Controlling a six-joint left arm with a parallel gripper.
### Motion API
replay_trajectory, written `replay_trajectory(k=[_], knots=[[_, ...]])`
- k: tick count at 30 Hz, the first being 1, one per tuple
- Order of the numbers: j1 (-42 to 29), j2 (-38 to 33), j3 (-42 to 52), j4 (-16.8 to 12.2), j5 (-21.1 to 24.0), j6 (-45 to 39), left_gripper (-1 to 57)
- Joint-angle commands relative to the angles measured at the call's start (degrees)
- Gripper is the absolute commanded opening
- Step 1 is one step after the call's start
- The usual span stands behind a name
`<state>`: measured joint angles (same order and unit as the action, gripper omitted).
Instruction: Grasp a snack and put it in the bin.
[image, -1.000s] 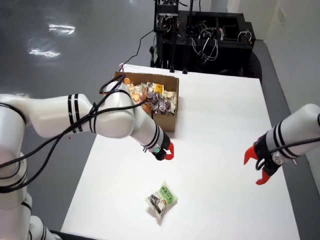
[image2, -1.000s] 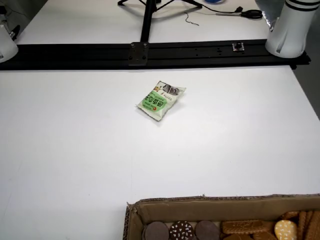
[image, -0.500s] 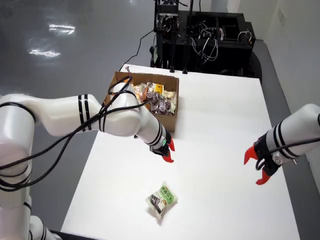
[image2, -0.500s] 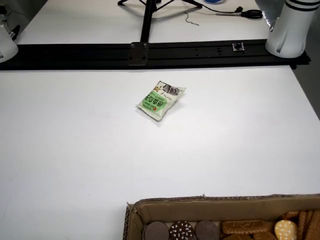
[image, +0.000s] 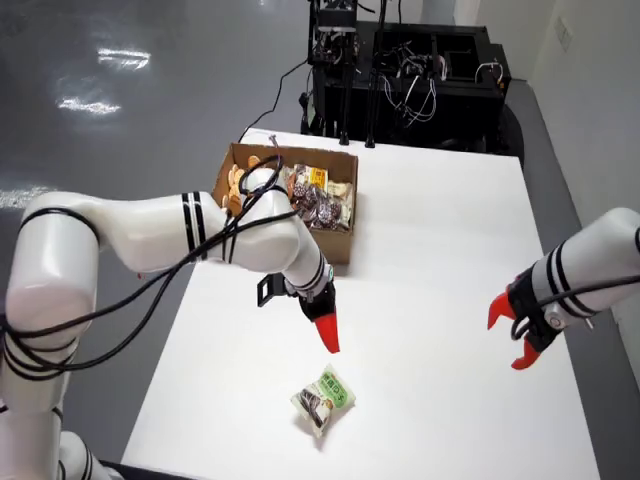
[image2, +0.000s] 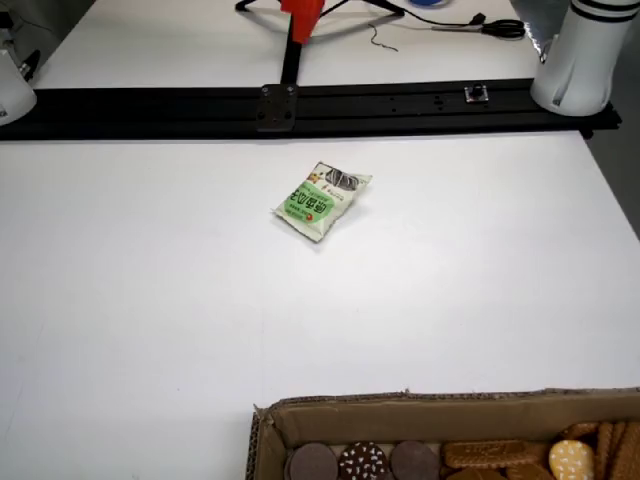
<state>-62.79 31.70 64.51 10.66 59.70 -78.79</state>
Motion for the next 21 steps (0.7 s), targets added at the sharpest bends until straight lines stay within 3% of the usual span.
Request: replay_trajectory(k=[1,8,21], knots=[[0.0,2.8,-2.0,1.1,2.2,-4.9,47.3],[0.0,9.3,-6.1,1.8,5.2,-11.2,49.1],[0.9,18.7,-7.8,2.0,6.2,-11.2,49.5]])
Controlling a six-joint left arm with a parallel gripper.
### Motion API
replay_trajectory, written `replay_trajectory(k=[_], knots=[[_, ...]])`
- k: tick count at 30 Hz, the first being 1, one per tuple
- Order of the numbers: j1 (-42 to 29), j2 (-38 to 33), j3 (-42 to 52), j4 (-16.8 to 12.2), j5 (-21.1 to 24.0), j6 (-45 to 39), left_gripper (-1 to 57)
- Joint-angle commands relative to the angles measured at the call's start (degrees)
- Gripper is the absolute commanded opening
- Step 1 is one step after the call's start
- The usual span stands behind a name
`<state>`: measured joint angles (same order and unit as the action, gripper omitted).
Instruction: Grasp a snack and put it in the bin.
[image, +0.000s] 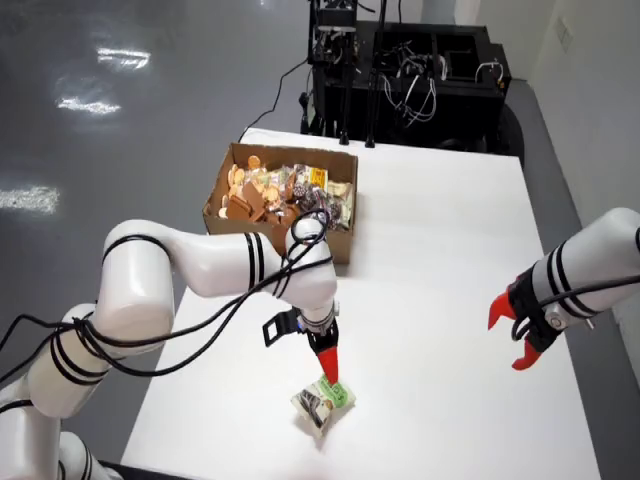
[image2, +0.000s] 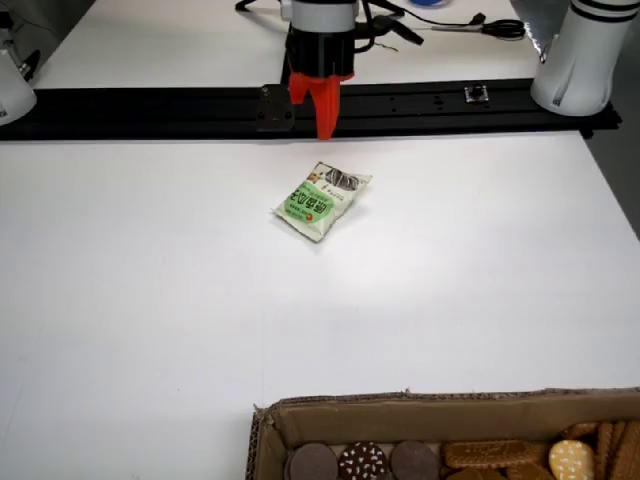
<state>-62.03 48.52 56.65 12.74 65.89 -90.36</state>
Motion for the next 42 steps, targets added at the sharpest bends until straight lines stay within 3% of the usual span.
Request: replay_trajectory(k=[1,25,34,42], knots=[[0.1,2.4,0.0,0.0,0.0,0.4,49.5],[0.1,9.8,-2.4,0.9,0.2,0.4,51.1],[0.0,12.2,-5.1,0.7,2.0,0.4,50.2],[0.1,15.3,-9.7,0.6,4.0,0.4,53.2]])
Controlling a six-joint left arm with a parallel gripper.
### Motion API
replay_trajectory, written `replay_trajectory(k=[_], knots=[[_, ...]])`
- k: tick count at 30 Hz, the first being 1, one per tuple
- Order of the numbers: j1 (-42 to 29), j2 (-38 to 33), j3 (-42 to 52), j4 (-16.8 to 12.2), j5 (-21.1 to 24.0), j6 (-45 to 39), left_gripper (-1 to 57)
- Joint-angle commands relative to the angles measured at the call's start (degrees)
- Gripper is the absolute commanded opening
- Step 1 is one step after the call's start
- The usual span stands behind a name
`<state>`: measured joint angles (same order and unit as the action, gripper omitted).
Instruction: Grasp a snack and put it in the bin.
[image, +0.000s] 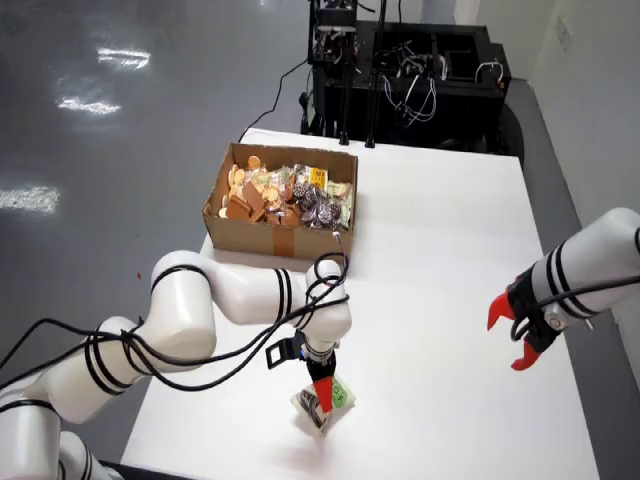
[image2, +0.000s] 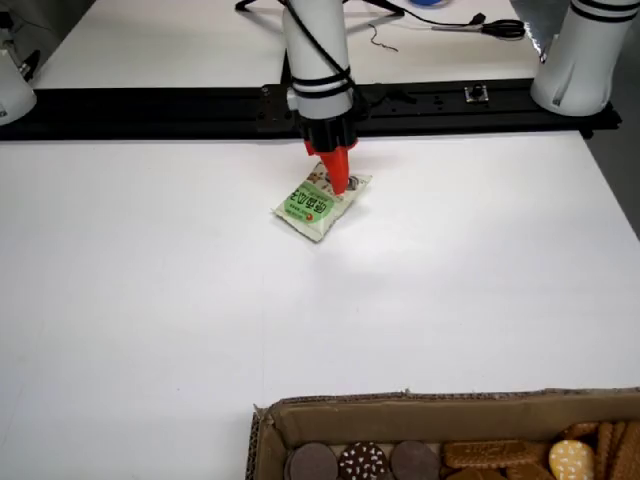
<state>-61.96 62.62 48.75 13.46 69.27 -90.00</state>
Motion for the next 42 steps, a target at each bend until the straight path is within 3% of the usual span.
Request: replay_trajectory(k=[1,24,37,42], knots=[[0.0,1.6,-2.4,-0.2,0.8,0.0,53.3],[-0.1,9.7,-11.1,-0.8,2.2,0.0,52.8],[-0.6,9.5,-9.2,0.9,2.3,0.0,45.3],[-0.9,9.5,-8.4,1.1,2.3,0.0,39.3]])
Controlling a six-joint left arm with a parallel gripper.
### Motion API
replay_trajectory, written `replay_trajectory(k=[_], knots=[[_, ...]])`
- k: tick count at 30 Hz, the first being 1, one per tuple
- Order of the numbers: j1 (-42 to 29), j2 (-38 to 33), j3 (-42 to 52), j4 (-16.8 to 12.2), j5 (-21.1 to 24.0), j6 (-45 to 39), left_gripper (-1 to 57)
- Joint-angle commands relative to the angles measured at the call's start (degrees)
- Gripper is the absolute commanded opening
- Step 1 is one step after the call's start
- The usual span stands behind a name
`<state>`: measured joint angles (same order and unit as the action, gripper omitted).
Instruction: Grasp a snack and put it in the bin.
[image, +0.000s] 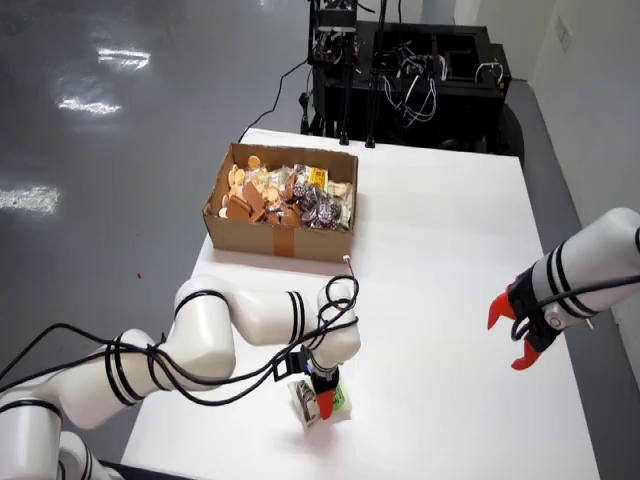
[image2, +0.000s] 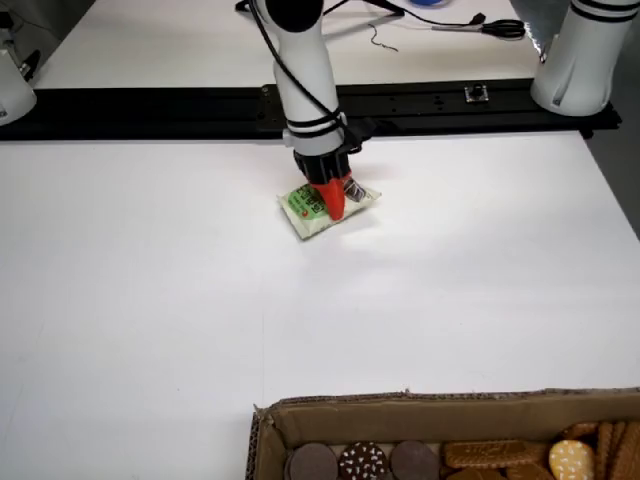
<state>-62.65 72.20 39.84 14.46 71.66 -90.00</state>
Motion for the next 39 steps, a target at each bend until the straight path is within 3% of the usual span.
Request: replay_trajectory(k=[1,7,21,31,39], knots=[[-0.3,-0.1,0.7,0.2,-0.1,0.0,37.5],[-0.4,-0.1,0.9,0.3,-0.2,0.0,26.6],[-0.9,-0.1,0.8,-0.3,-0.2,0.0,8.7],[-1.3,-1.2,0.2,-0.3,0.1,0.0,3.8],[-0.6,-5.6,0.5,2.3,0.6,0.0,1.0]])
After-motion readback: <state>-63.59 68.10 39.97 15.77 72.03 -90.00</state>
